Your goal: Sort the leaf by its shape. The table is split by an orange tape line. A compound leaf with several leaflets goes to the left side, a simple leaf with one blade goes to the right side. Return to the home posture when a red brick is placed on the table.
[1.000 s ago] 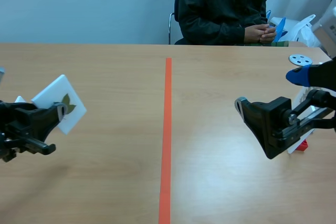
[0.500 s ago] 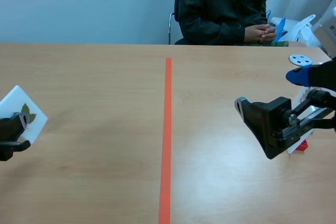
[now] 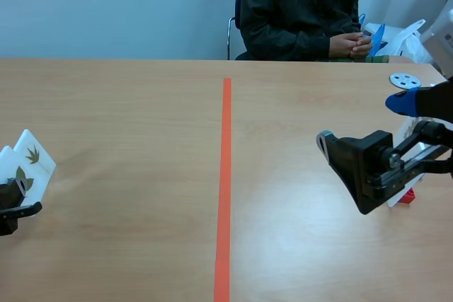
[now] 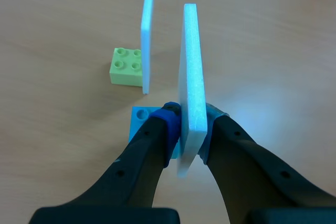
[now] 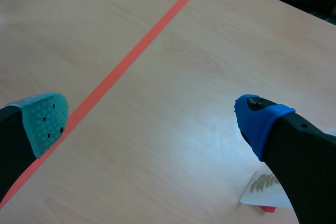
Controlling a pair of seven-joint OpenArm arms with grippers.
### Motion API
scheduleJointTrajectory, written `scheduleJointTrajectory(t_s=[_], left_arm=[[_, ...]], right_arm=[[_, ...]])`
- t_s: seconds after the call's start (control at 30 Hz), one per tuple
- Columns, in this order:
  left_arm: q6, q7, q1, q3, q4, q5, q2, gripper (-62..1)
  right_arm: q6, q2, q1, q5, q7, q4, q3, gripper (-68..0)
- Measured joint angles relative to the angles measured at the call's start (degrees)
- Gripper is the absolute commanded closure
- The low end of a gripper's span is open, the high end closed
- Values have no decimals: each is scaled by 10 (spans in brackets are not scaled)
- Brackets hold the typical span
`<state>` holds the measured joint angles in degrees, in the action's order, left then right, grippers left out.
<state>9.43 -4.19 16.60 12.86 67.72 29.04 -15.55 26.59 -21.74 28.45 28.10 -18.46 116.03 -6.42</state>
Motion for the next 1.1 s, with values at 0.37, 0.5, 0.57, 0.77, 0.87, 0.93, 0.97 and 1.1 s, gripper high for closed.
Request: scheduleJointTrajectory(t_s=[0.37, 0.5, 0.57, 0.77, 0.87, 0.93, 0.97, 1.1], left_arm=[[-9, -23, -31, -1, -80, -5, 0, -43], [-9, -25, -31, -1, -83, -5, 0, -74], [-9, -26, -31, -1, -83, -5, 0, -79], [-9, -29, -31, -1, -83, -28, 0, -79], [-9, -30, -31, -1, -83, -35, 0, -80], [-9, -30, -31, -1, -83, -35, 0, -101], [-9, -30, -31, -1, -83, -35, 0, -119], [-9, -30, -31, -1, -83, -35, 0, -231]], right_arm=[[0, 0, 0, 0, 0, 0, 0, -679], [0, 0, 0, 0, 0, 0, 0, -679], [0, 0, 0, 0, 0, 0, 0, -679], [0, 0, 0, 0, 0, 0, 0, -679], [0, 0, 0, 0, 0, 0, 0, -679], [0, 0, 0, 0, 0, 0, 0, -679], [0, 0, 0, 0, 0, 0, 0, -679], [0, 0, 0, 0, 0, 0, 0, -679]])
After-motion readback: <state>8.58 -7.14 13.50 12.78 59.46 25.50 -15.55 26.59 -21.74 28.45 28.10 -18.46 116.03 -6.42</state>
